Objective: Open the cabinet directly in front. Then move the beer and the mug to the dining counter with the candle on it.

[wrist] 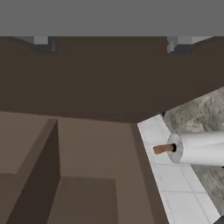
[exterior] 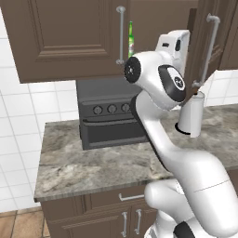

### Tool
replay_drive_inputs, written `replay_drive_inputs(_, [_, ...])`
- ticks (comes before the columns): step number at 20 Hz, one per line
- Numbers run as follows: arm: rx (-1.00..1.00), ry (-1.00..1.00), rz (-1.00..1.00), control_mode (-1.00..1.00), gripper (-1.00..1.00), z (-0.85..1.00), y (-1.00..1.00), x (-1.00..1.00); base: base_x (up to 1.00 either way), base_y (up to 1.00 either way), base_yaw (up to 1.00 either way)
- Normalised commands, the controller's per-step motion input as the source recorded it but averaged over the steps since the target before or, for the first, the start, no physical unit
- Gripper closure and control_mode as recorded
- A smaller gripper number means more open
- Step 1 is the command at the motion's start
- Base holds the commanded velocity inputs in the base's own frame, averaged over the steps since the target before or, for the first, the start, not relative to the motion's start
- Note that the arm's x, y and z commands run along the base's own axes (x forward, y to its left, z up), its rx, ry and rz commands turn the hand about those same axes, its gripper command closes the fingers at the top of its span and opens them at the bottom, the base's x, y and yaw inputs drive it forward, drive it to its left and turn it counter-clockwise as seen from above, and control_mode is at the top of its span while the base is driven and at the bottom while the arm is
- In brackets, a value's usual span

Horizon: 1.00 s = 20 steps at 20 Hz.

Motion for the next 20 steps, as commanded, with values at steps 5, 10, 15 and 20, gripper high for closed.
replay_drive_inputs(5, [0.0,0.0,-0.16,-1.0,-1.0,0.0,-0.7,-0.96,0.0,0.0,0.0])
replay_drive_inputs(10, [0.0,0.02,-0.16,-1.0,-1.0,0.0,-0.99,-0.39,0.0,0.0,0.0])
replay_drive_inputs(15, [0.01,0.04,-0.12,-1.0,-1.0,0.0,-1.0,-0.18,0.0,0.0,0.0])
replay_drive_inputs(20, [0.06,0.01,-0.05,-1.0,-1.0,0.0,-1.0,-0.15,0.0,0.0,0.0])
